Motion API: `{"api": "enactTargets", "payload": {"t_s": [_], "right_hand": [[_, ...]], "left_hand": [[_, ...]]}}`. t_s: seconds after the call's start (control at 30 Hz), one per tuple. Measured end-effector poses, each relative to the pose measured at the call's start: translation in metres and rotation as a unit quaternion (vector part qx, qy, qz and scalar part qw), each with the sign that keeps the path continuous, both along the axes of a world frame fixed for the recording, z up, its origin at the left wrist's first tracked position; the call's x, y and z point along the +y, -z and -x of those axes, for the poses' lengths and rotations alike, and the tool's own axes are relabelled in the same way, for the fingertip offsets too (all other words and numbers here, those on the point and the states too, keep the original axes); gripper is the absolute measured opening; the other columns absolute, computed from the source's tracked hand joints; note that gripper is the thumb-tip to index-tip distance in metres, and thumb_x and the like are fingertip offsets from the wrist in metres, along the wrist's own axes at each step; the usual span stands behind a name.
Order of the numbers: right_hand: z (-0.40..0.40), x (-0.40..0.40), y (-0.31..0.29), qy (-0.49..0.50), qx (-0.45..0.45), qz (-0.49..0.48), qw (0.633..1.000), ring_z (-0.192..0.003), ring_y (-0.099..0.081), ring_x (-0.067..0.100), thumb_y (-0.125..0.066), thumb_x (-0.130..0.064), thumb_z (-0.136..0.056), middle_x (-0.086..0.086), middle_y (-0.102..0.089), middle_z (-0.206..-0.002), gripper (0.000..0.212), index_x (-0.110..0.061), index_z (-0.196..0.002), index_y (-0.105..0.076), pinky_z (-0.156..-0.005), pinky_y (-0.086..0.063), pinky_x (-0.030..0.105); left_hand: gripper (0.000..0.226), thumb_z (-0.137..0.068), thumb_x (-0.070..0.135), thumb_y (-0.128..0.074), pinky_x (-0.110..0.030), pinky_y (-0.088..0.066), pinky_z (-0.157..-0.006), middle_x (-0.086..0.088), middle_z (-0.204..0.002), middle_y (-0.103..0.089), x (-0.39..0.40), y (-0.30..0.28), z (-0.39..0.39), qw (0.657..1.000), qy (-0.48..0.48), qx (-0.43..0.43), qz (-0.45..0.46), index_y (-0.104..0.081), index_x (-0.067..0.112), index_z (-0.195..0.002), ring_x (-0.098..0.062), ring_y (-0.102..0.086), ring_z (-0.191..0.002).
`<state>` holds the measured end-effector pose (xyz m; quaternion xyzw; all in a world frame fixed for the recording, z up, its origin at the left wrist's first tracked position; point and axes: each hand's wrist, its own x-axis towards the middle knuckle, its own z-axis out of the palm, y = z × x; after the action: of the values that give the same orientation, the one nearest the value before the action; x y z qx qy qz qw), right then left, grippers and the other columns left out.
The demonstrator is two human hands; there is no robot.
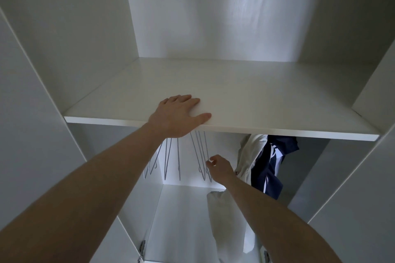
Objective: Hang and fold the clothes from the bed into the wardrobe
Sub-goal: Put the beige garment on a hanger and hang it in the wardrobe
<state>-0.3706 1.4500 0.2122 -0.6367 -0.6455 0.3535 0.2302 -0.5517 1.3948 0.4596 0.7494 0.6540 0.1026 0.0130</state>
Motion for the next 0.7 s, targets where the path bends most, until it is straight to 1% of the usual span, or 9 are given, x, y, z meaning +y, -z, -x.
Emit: {"api": "enactTargets", "payload": {"t_s": [0.1,0.2,0.23,0.3,0.37,0.47,0.53,0.6,0.7], "right_hand": [[0.008,0.003,0.003,0.021,-0.03,0.019,0.999,-0.097,-0.069,0.022,-0.054,-0.034,-0.102,0.003,-0.072,-0.115,0.027,-0.02,-0.125,-0.062,-0.09,-0.054,0.032],[0.011,0.005,0.004,0.024,-0.064,0.013,0.998,-0.104,-0.067,0.025,-0.052,-0.026,-0.103,0.002,-0.07,-0.114,0.022,-0.02,-0.119,-0.066,-0.085,-0.052,0.03],[0.012,0.005,0.004,0.029,-0.064,0.009,0.997,-0.101,-0.067,0.024,-0.051,-0.022,-0.102,0.0,-0.069,-0.107,0.02,-0.019,-0.113,-0.068,-0.081,-0.051,0.029],[0.011,0.002,-0.001,0.047,-0.046,-0.007,0.998,-0.083,-0.063,0.018,-0.048,-0.01,-0.098,-0.005,-0.065,-0.089,0.02,-0.019,-0.099,-0.066,-0.066,-0.049,0.026],[0.01,-0.003,-0.009,0.061,-0.034,-0.035,0.997,-0.07,-0.055,0.01,-0.046,-0.006,-0.096,-0.008,-0.06,-0.079,0.021,-0.018,-0.092,-0.063,-0.055,-0.04,0.022],[0.005,-0.009,-0.014,0.068,-0.007,-0.056,0.996,-0.071,-0.062,0.015,-0.044,-0.004,-0.095,-0.006,-0.064,-0.08,0.024,-0.018,-0.089,-0.063,-0.058,-0.046,0.025],[0.003,-0.012,-0.016,0.08,0.032,-0.06,0.994,-0.071,-0.067,0.021,-0.043,-0.002,-0.092,-0.001,-0.067,-0.079,0.027,-0.02,-0.086,-0.062,-0.061,-0.057,0.034],[-0.001,-0.02,-0.02,0.085,0.053,-0.067,0.993,-0.068,-0.068,0.023,-0.044,-0.003,-0.093,0.001,-0.068,-0.078,0.027,-0.021,-0.086,-0.063,-0.064,-0.061,0.04],[-0.004,-0.035,-0.026,0.08,0.058,-0.087,0.991,-0.062,-0.064,0.017,-0.044,-0.009,-0.1,0.001,-0.068,-0.077,0.025,-0.02,-0.091,-0.064,-0.059,-0.057,0.033]], "left_hand": [[0.082,-0.09,0.085,-0.028,-0.046,-0.012,-0.126,0.009,-0.169,-0.021,0.0,0.0,0.0,1.0,-0.001,0.0,-0.002,-0.028,0.04,-0.159,-0.02,-0.019,-0.155],[0.082,-0.091,0.084,-0.029,-0.046,-0.011,-0.126,0.009,-0.169,-0.022,0.0,0.0,0.0,1.0,0.001,-0.004,-0.005,-0.028,0.039,-0.159,-0.02,-0.018,-0.155],[0.082,-0.091,0.084,-0.029,-0.046,-0.011,-0.126,0.009,-0.169,-0.022,0.0,0.001,0.0,1.0,0.001,-0.004,-0.006,-0.028,0.039,-0.159,-0.02,-0.018,-0.155],[0.082,-0.091,0.084,-0.029,-0.046,-0.01,-0.126,0.009,-0.169,-0.021,0.0,0.001,0.0,1.0,0.002,-0.005,-0.004,-0.027,0.039,-0.159,-0.02,-0.017,-0.156],[0.083,-0.09,0.084,-0.029,-0.046,-0.01,-0.127,0.01,-0.169,-0.021,-0.001,0.001,0.0,1.0,0.004,-0.008,-0.003,-0.027,0.038,-0.159,-0.02,-0.017,-0.156],[0.084,-0.09,0.085,-0.028,-0.046,-0.011,-0.127,0.01,-0.169,-0.022,0.0,0.001,0.0,1.0,0.005,-0.01,-0.007,-0.028,0.038,-0.159,-0.02,-0.018,-0.156],[0.084,-0.09,0.085,-0.027,-0.046,-0.011,-0.127,0.009,-0.169,-0.023,0.0,0.001,0.001,1.0,0.007,-0.006,-0.011,-0.028,0.038,-0.159,-0.02,-0.018,-0.155],[0.084,-0.09,0.085,-0.026,-0.047,-0.012,-0.127,0.008,-0.169,-0.023,-0.001,0.001,0.0,1.0,0.011,-0.003,-0.013,-0.028,0.037,-0.159,-0.021,-0.019,-0.155],[0.084,-0.089,0.086,-0.026,-0.048,-0.013,-0.127,0.008,-0.168,-0.025,0.0,0.003,0.001,1.0,0.012,-0.004,-0.018,-0.03,0.037,-0.158,-0.021,-0.021,-0.155]]}}
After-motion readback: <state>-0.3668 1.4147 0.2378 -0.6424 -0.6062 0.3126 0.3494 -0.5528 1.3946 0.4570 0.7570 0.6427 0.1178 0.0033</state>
